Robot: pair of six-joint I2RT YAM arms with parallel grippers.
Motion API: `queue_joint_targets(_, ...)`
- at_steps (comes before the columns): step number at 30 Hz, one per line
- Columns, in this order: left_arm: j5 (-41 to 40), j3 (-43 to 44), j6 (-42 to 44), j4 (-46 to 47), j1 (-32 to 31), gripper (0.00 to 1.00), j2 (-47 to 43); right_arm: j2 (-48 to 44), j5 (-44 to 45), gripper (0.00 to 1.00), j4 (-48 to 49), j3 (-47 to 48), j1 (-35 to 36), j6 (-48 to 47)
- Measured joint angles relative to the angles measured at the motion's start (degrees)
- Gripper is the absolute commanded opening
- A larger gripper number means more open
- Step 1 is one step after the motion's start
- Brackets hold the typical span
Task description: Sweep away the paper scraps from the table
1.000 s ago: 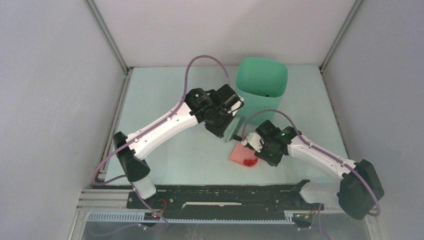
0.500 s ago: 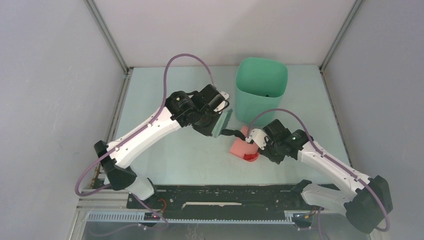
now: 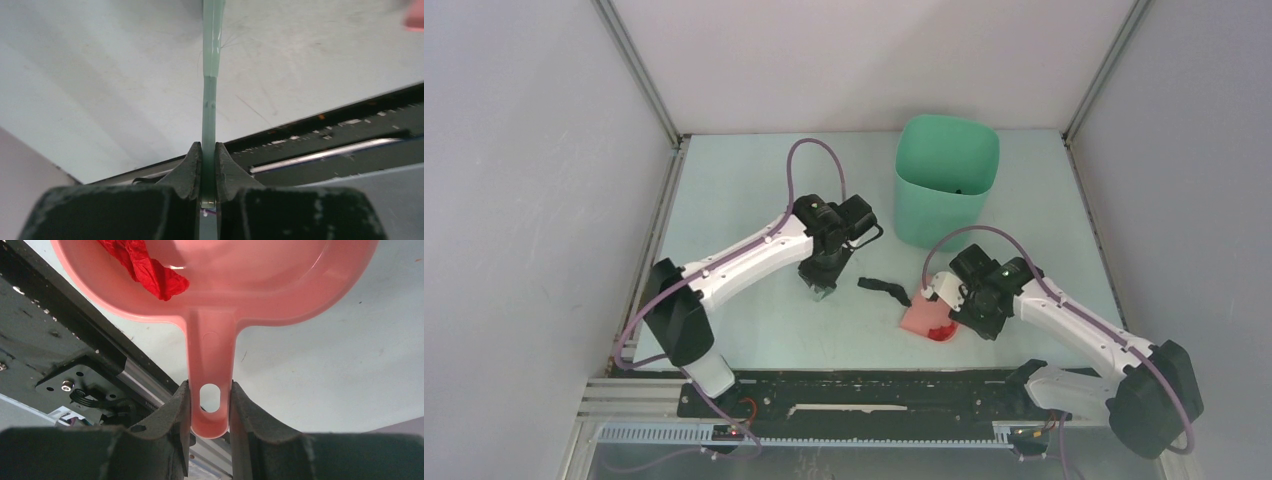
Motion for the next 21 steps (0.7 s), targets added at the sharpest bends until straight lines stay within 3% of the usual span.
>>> queue_joint_targets(8,-2.9,3.8,0.1,-1.4,0.5,0.0,2.6,1.3,0.8,0.0,-2.4,-0.3,-0.8,-0.2)
queue_joint_targets(16,5.5,10.0,0.8,2.0,0.0,0.0,12.7,3.5,0.9,0.0,-2.5,-0.7,-4.5,-1.1)
queue_joint_targets(21,10.3,10.3,0.8,3.8,-2.0,0.0,13.1,4.5,0.4,0.0,-0.6,-1.3,-4.9,-1.1)
